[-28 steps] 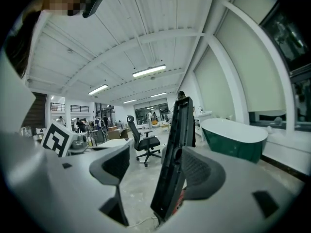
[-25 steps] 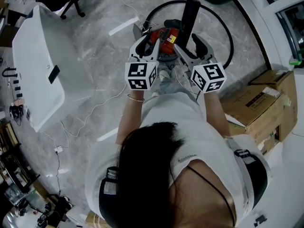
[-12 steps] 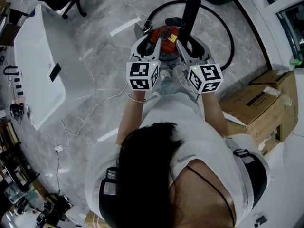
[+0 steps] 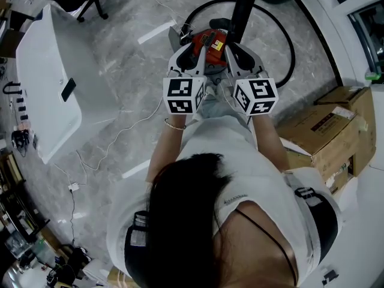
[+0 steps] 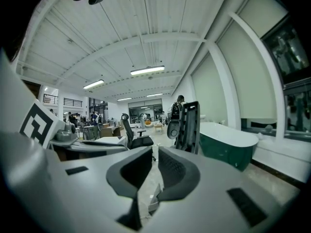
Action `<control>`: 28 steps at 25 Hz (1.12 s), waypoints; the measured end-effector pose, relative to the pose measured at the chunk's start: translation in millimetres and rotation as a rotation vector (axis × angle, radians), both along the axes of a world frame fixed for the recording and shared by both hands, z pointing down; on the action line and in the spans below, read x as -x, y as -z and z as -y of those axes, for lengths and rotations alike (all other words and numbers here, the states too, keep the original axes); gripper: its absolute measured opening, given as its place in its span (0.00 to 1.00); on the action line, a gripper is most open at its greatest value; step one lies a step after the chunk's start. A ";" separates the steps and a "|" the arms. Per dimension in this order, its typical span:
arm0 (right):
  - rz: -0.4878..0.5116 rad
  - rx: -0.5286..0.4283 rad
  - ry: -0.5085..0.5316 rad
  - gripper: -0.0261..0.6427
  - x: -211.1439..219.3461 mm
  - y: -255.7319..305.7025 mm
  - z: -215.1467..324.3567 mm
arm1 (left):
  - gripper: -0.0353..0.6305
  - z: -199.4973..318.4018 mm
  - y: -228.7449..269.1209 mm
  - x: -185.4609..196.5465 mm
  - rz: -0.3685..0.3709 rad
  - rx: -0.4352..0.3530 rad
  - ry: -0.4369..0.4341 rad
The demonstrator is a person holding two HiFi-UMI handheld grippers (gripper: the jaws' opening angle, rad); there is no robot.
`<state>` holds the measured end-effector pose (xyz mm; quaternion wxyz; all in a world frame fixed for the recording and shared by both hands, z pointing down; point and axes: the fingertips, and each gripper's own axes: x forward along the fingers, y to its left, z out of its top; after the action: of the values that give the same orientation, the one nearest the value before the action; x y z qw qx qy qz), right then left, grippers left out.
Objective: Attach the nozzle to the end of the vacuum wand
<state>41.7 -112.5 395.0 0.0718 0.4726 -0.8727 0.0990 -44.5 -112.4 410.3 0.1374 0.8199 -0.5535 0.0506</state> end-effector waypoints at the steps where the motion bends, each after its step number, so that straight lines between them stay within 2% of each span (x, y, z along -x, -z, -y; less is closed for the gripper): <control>1: -0.001 0.004 -0.006 0.11 -0.1 -1.3 -0.8 | 0.19 -0.8 -1.0 -0.4 0.000 0.002 -0.001; 15: -0.031 0.026 -0.033 0.07 4.4 -6.8 -4.8 | 0.06 -4.4 0.5 -0.9 0.012 0.006 0.032; 20: -0.035 0.037 -0.045 0.06 2.3 -10.1 -6.6 | 0.06 -10.5 6.4 -5.6 -0.027 -0.025 0.026; 28: -0.050 0.044 -0.038 0.06 7.9 -11.8 -9.5 | 0.06 -11.6 -4.0 -5.8 -0.019 0.051 0.033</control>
<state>33.8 -103.0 406.9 0.1023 0.4896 -0.8592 0.1077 -38.7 -100.8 414.3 0.1642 0.8073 -0.5642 0.0544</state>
